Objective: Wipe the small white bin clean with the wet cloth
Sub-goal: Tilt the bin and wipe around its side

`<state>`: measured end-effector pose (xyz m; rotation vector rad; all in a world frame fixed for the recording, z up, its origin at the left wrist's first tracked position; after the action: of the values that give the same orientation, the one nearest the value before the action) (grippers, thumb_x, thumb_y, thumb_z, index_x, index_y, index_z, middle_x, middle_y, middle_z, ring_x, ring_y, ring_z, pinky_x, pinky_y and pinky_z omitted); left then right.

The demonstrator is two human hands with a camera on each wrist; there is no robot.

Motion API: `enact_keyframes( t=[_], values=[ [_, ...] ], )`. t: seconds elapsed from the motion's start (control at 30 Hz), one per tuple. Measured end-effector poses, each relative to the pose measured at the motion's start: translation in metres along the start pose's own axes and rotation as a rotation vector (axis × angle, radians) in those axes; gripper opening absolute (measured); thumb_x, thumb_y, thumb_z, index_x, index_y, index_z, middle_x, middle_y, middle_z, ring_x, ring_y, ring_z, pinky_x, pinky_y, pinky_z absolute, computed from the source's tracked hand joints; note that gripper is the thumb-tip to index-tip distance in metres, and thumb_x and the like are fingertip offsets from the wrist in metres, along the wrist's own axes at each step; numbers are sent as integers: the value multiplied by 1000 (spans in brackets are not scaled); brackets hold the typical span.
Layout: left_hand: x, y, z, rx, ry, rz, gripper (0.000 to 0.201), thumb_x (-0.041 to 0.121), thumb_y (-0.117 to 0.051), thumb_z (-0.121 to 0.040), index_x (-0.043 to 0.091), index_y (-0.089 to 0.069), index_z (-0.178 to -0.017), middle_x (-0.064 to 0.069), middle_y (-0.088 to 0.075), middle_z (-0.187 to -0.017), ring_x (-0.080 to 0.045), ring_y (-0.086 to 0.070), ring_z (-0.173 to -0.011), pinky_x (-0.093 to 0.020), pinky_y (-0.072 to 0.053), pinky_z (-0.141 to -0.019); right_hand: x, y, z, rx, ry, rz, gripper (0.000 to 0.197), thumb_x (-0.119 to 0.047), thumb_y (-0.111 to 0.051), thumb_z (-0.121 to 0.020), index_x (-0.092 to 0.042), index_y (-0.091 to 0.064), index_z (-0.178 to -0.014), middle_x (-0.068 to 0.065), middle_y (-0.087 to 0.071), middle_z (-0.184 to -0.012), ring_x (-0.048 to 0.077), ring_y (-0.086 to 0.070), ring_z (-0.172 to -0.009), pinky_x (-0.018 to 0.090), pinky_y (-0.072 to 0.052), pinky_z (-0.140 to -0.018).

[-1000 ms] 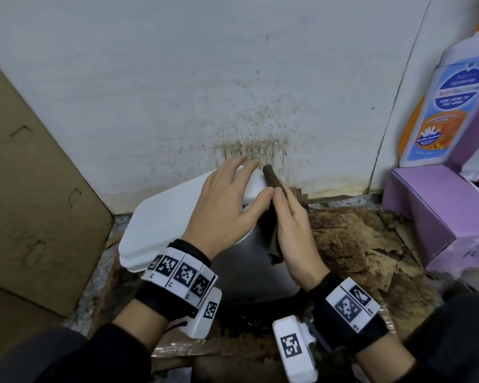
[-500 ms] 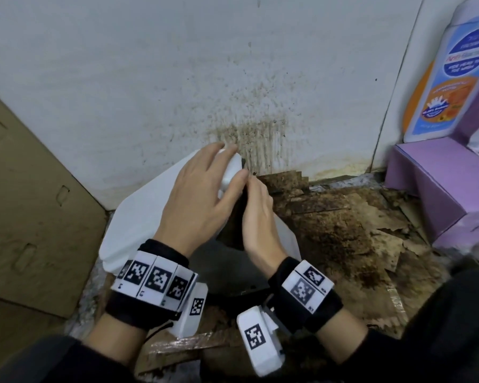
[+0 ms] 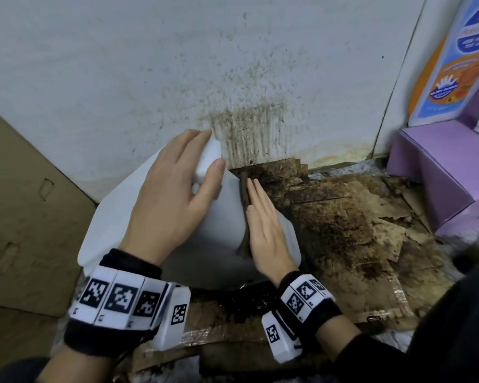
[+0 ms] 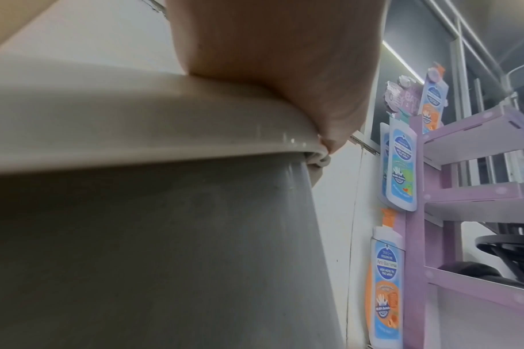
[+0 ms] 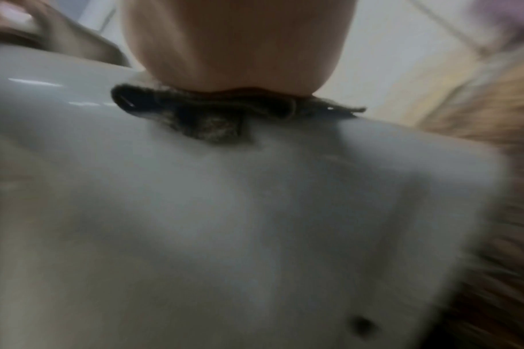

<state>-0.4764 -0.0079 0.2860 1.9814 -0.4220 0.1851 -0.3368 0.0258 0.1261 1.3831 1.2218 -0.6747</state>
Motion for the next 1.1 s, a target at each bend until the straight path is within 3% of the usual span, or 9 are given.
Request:
enact_keyframes(
  t=[0.17, 0.3, 0.43, 0.57, 0.67, 0.73, 0.9, 1.1],
  values=[
    [-5, 4, 2, 11, 14, 22, 53, 44, -42, -107, 18, -46, -153, 2, -46, -156, -12, -37, -146, -6, -16, -113, 74, 19, 16, 11, -322, -47, 52, -34, -24, -113, -31, -23, -165, -15, -16, -173, -1, -9, -159, 39, -10, -132],
    [-2, 0, 2, 8, 22, 23, 53, 45, -42, -106, 19, -47, -153, 3, -46, -156, -12, -37, -146, -10, -18, -115, 88, 23, 21, 45, -451, -85, 50, -26, -23, -115, -28, -24, -165, -10, -17, -174, 5, -11, -159, 33, -8, -131],
    [-2, 1, 2, 16, 38, 2, 54, 45, -41, -106, 19, -47, -153, 2, -46, -157, -13, -36, -147, -16, -20, -116, 62, 15, 12, 67, -426, -69, 51, -25, -20, -114, -29, -24, -165, -10, -17, -174, 4, -10, -160, 34, -7, -132],
    [4, 0, 2, 15, 30, 13, 54, 44, -42, -105, 17, -48, -151, 0, -48, -155, -16, -39, -146, -24, -25, -118, -1, -1, -4, 59, -245, -98, 60, -37, -15, -105, -34, -22, -165, -15, -15, -174, -2, -7, -159, 33, -6, -132],
    [6, -1, 3, 10, 20, 12, 54, 44, -43, -105, 17, -48, -151, 0, -48, -154, -14, -38, -144, -20, -23, -116, -47, -11, -12, -8, -115, -156, 61, -39, -14, -105, -33, -17, -166, -16, -10, -174, -7, -1, -157, 28, -2, -131],
    [4, 0, 3, 11, 26, 9, 54, 44, -42, -105, 18, -48, -152, 2, -47, -154, -13, -38, -144, -14, -21, -113, -56, -12, -13, -43, -70, -183, 59, -36, -18, -108, -29, -16, -166, -14, -9, -174, -5, 1, -158, 32, -2, -132],
    [0, 1, 2, 25, 19, 25, 53, 43, -44, -106, 16, -49, -151, 1, -49, -153, -13, -39, -141, -5, -16, -110, -13, -3, -2, 35, 92, -47, 54, -31, -20, -112, -23, -25, -165, -10, -21, -173, 4, -12, -160, 37, -14, -132],
    [-3, 3, 1, 13, 40, 32, 52, 44, -44, -107, 18, -47, -152, 2, -47, -155, -14, -38, -145, -11, -19, -112, 68, 13, 18, 78, -239, -58, 58, -39, -21, -107, -28, -30, -164, -14, -24, -172, -1, -16, -158, 40, -14, -131]
  ],
)
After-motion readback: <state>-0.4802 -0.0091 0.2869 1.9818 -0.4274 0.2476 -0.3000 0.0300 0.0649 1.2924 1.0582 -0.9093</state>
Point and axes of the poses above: each hand's wrist, its own z-axis away from the middle knuckle, its own y-axis out of the back of the hand, x = y × z, the point moved 4 cm from there along -z, towards the middle knuckle
